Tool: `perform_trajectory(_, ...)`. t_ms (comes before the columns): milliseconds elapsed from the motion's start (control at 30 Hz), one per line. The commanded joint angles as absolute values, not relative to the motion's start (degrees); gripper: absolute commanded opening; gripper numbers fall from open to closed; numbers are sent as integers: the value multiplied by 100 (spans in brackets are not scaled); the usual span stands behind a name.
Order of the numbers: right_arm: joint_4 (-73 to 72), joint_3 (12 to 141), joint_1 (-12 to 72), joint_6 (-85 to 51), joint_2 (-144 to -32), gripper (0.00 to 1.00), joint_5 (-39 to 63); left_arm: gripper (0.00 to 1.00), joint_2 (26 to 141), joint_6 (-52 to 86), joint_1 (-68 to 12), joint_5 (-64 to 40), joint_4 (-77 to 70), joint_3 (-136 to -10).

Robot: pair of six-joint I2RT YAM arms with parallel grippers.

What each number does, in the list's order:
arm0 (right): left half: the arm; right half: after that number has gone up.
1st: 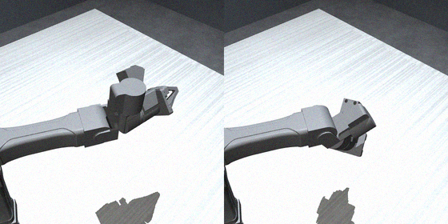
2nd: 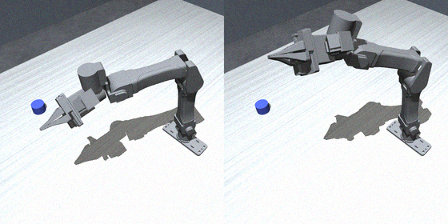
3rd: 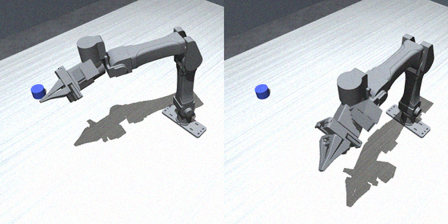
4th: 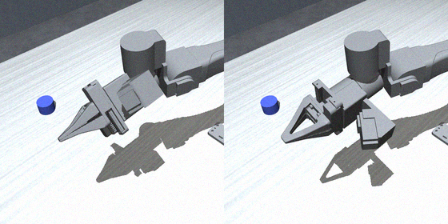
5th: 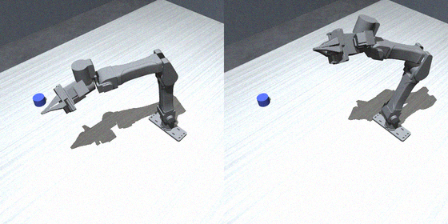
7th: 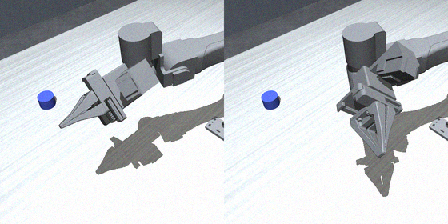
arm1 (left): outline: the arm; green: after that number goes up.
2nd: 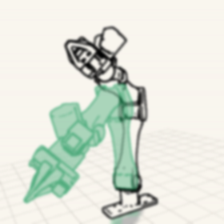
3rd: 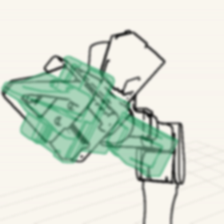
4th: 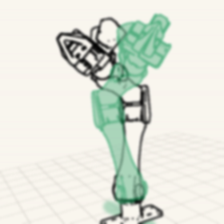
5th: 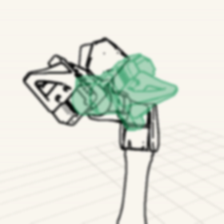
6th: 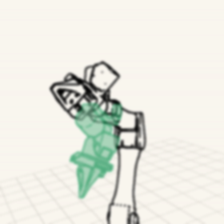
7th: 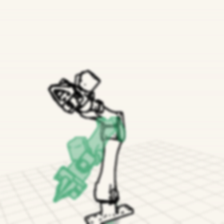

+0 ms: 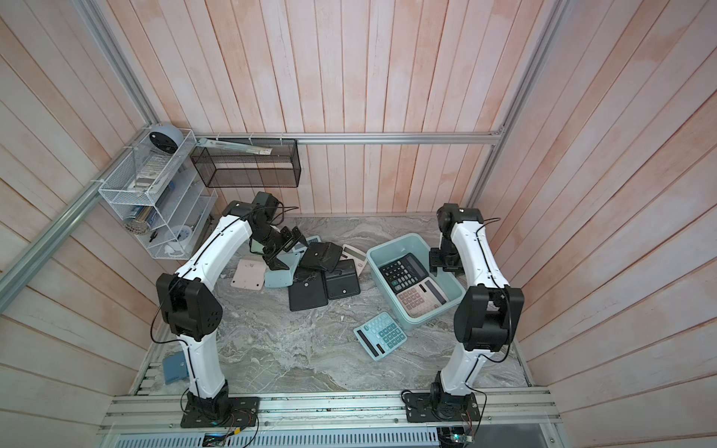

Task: Put the calculator in the storage box
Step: Adjust the storage box at the center of the board.

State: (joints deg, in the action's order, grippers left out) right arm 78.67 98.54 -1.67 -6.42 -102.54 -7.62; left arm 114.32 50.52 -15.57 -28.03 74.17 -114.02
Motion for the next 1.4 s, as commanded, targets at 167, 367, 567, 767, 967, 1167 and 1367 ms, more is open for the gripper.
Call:
perform_trajectory(167, 6821, 9293, -816, -683, -10053, 67, 730, 100, 11380, 4913, -1654, -2812, 7448, -11357)
perform_trajectory(367, 6599, 9536, -826, -675, -10601, 66, 885, 100, 11370, 4880, -1687, -2791, 7466, -11382)
perform_trajectory(567, 6451, 9845, -826, -840, -10994, 58, 912, 100, 11212, 4852, -1688, -2697, 7459, -11192)
perform_trajectory(767, 6318, 9597, -775, -1239, -10883, 33, 1112, 100, 11045, 4871, -1688, -2625, 7370, -11012)
perform_trajectory(967, 5986, 8687, -619, -1524, -10207, 32, 1186, 100, 10923, 4681, -1691, -2427, 7524, -10962)
perform_trajectory(1167, 6200, 8590, -590, -1409, -9863, 37, 1089, 100, 10625, 4554, -1847, -2278, 7456, -10576)
perform_trajectory(1367, 6303, 8497, -596, -1469, -9162, 47, 1136, 100, 10025, 4853, -2097, -2307, 6912, -9612)
